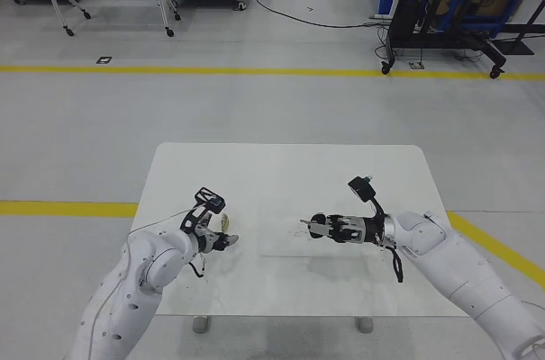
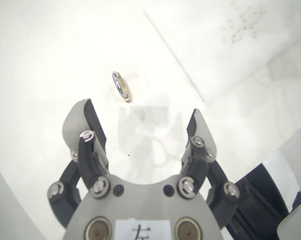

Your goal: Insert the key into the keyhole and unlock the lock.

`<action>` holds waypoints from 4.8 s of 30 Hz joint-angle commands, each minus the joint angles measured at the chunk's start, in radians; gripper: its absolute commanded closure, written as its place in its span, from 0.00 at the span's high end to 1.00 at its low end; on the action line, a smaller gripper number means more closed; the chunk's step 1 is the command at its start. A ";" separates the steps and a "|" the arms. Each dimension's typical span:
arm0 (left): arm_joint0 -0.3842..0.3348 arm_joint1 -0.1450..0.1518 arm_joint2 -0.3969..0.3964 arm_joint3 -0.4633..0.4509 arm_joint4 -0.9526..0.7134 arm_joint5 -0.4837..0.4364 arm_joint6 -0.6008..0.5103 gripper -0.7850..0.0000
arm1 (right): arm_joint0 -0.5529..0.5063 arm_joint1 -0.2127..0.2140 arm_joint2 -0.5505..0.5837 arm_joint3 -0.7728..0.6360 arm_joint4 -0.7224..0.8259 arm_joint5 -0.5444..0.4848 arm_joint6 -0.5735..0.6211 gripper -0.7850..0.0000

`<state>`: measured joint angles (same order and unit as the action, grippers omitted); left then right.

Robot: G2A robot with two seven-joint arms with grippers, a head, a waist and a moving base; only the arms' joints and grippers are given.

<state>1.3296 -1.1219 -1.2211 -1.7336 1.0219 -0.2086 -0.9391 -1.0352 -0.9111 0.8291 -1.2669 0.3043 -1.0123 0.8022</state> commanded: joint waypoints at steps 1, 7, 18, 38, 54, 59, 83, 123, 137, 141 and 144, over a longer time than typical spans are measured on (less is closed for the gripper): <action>-0.012 -0.002 0.001 0.021 -0.001 0.016 0.017 0.49 | 0.000 0.000 0.000 0.000 0.000 0.000 0.000 0.00; -0.037 -0.007 0.027 0.084 0.040 0.073 0.028 0.42 | 0.000 0.000 0.000 0.000 0.000 0.000 0.000 0.00; -0.100 -0.024 0.088 0.163 0.054 0.103 0.066 0.42 | 0.000 0.000 0.000 0.000 0.000 0.000 0.000 0.00; -0.174 -0.048 0.145 0.288 0.015 0.095 0.102 0.00 | 0.000 0.000 0.000 0.000 0.000 0.000 0.000 0.00; -0.153 -0.043 0.115 0.260 -0.007 0.068 0.110 0.00 | 0.000 0.000 0.000 0.000 0.000 0.000 0.000 0.00; -0.152 -0.043 0.112 0.268 -0.019 0.059 0.102 0.00 | 0.000 0.000 0.000 0.000 0.000 0.000 0.000 0.00; -0.154 -0.041 0.099 0.263 -0.036 0.054 0.088 0.16 | 0.000 0.000 0.000 0.000 0.000 0.000 0.000 0.00; -0.085 -0.030 0.054 0.081 0.058 0.101 0.297 0.00 | 0.000 0.000 0.000 0.000 0.000 0.000 0.000 0.00; -0.085 -0.030 0.054 0.081 0.058 0.101 0.297 0.00 | -0.007 -0.003 0.000 -0.020 0.005 0.000 -0.025 0.00; -0.084 -0.037 0.051 0.110 -0.062 0.111 0.291 0.00 | -0.033 -0.026 -0.026 -0.053 0.019 0.000 -0.114 0.00; -0.142 -0.057 0.041 0.190 -0.370 0.117 0.241 0.00 | -0.024 -0.047 -0.048 -0.036 0.043 0.000 -0.157 0.00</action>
<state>1.2144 -1.1719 -1.1768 -1.5786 0.8907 -0.0892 -0.6813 -1.0633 -0.9513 0.7851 -1.3075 0.3367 -1.0123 0.6629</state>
